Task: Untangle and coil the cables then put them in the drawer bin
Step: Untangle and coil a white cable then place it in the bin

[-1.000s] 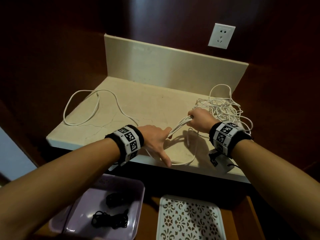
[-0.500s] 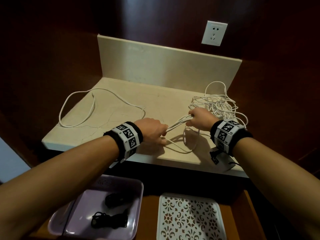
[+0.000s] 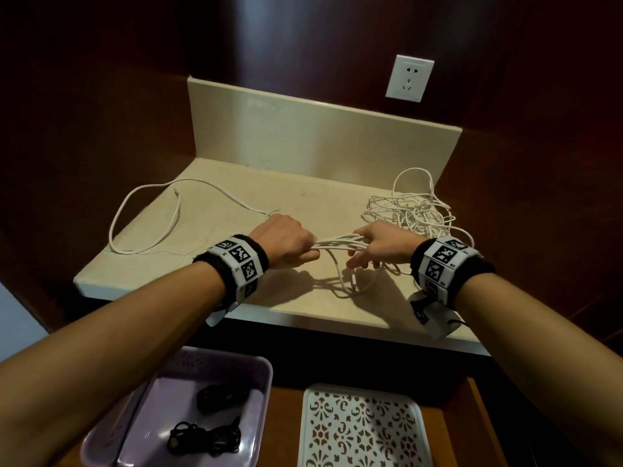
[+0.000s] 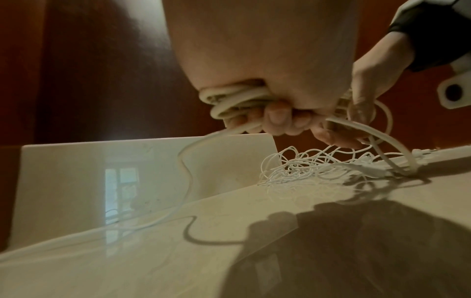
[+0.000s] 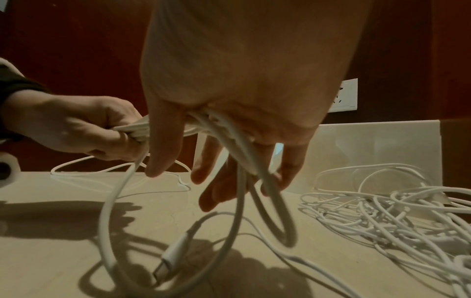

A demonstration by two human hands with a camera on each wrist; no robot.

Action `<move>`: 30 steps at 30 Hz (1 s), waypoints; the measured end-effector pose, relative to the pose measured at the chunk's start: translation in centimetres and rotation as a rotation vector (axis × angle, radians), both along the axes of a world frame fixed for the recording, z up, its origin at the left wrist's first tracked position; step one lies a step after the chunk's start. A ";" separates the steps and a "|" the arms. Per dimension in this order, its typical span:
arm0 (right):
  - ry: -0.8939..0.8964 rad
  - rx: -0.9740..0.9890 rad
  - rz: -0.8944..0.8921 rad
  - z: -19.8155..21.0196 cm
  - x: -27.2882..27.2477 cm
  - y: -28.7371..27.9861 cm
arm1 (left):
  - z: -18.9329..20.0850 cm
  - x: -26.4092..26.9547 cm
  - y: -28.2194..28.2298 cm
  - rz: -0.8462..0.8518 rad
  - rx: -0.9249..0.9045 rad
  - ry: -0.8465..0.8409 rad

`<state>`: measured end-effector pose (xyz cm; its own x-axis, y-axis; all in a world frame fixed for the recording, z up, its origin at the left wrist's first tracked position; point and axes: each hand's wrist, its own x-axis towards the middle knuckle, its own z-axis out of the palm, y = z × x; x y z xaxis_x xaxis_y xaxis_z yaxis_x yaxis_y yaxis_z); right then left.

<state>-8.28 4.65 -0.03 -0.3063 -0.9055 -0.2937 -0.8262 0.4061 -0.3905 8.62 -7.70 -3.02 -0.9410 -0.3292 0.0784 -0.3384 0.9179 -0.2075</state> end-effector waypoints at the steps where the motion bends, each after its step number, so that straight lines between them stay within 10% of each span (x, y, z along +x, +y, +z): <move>1: -0.020 -0.008 0.001 0.1 0.1 0.0 | 0.1 -0.1 0.0 0.000 -0.002 0.019; 15: -0.548 -0.093 -0.027 0.2 1.0 -0.6 | 2.0 -1.1 0.0 0.003 0.015 0.163; 30: -0.550 -0.269 -0.072 0.1 0.6 -1.6 | 3.0 -1.5 -0.6 0.057 -0.008 0.196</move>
